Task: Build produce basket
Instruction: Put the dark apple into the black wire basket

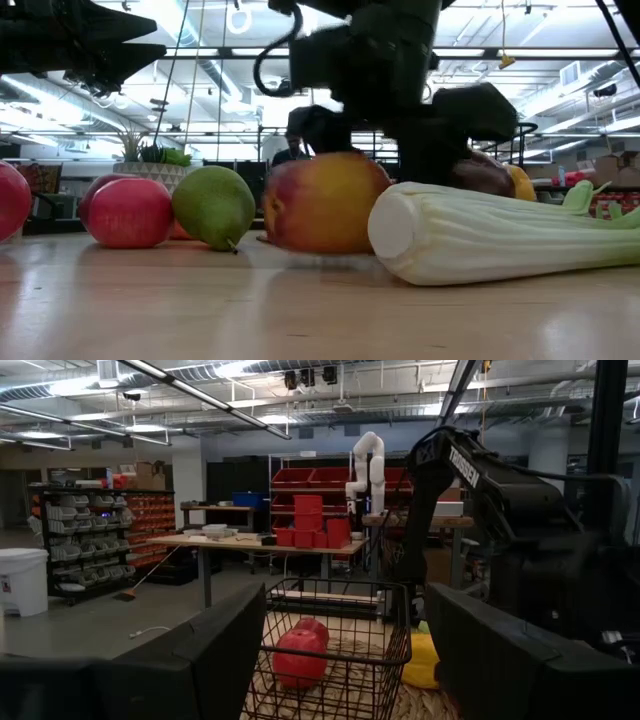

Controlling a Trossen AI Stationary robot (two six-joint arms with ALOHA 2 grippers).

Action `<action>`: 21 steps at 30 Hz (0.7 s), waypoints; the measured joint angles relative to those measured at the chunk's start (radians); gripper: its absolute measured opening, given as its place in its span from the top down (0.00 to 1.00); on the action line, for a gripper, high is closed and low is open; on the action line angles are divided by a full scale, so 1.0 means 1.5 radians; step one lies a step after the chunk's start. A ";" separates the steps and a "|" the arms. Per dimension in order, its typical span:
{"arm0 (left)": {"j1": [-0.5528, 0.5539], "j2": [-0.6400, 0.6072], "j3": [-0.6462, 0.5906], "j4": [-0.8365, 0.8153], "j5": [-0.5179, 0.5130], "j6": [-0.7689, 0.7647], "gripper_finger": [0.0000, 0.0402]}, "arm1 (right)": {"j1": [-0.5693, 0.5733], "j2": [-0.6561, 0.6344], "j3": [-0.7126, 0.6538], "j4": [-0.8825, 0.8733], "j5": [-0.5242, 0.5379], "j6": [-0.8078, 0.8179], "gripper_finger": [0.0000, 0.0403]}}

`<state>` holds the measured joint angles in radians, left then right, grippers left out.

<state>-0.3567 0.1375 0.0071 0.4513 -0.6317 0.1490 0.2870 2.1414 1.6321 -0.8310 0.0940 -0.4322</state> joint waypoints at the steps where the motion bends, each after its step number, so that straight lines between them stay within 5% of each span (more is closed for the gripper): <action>1: 0.000 0.000 0.000 0.000 0.000 0.000 0.30 | -0.002 0.000 0.008 0.000 0.000 0.011 0.22; 21: 0.000 0.000 0.000 0.000 0.000 0.000 0.30 | -0.032 0.000 0.215 -0.215 0.002 0.114 0.23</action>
<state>-0.3569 0.1375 0.0071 0.4511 -0.6319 0.1490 0.2386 2.1418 1.9539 -1.1531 0.0972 -0.2608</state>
